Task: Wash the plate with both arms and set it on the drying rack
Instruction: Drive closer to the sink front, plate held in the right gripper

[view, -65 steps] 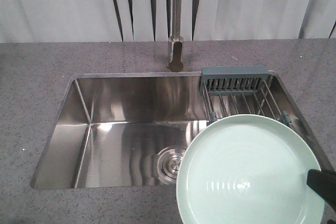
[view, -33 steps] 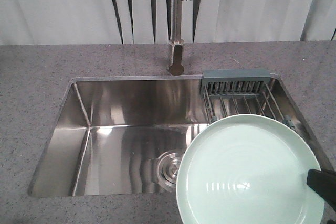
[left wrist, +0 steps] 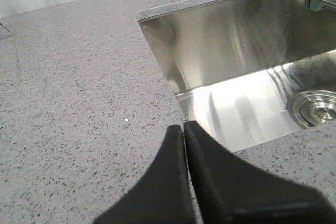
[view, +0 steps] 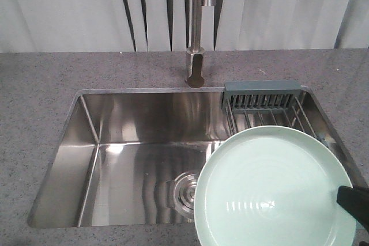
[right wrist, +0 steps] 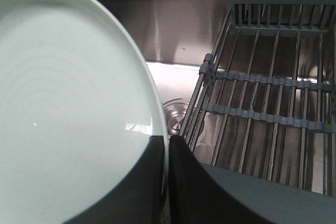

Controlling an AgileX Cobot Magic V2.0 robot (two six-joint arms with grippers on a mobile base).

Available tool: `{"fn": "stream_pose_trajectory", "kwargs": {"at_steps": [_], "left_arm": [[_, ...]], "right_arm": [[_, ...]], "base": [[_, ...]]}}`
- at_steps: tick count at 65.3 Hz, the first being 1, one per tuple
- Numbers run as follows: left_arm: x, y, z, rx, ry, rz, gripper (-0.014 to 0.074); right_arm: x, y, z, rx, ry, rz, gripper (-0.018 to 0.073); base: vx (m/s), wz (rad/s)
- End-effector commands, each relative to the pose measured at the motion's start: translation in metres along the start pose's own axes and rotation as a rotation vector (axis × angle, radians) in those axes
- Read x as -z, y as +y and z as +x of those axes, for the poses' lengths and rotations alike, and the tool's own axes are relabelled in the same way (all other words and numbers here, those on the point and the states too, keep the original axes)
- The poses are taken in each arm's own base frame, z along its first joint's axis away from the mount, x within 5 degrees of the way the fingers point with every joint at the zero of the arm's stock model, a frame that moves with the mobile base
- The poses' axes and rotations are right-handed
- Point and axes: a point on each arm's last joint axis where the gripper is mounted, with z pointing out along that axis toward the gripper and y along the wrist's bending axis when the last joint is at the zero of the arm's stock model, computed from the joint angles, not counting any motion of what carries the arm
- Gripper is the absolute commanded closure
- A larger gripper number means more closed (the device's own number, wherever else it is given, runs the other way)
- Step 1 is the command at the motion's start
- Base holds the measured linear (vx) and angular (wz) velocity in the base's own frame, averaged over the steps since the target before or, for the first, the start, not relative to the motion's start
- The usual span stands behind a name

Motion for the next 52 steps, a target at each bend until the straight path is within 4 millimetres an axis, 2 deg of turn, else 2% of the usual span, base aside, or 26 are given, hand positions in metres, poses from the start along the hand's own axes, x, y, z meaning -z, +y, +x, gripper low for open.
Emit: {"fn": "stream_pose_trajectory", "kwargs": {"at_steps": [1,52], "left_arm": [[0.0047,-0.0009,-0.0168,0.011,-0.109,0.012,0.0603],[0.0047,-0.0009,-0.0168,0.011,-0.109,0.012,0.0603]], "right_arm": [[0.0037,0.0017,-0.0119,-0.02,-0.075,0.001,0.0561],[0.0037,0.0017,-0.0119,-0.019,-0.075,0.001,0.0561]], "base": [[0.03,0.01],[0.02,0.01]]}}
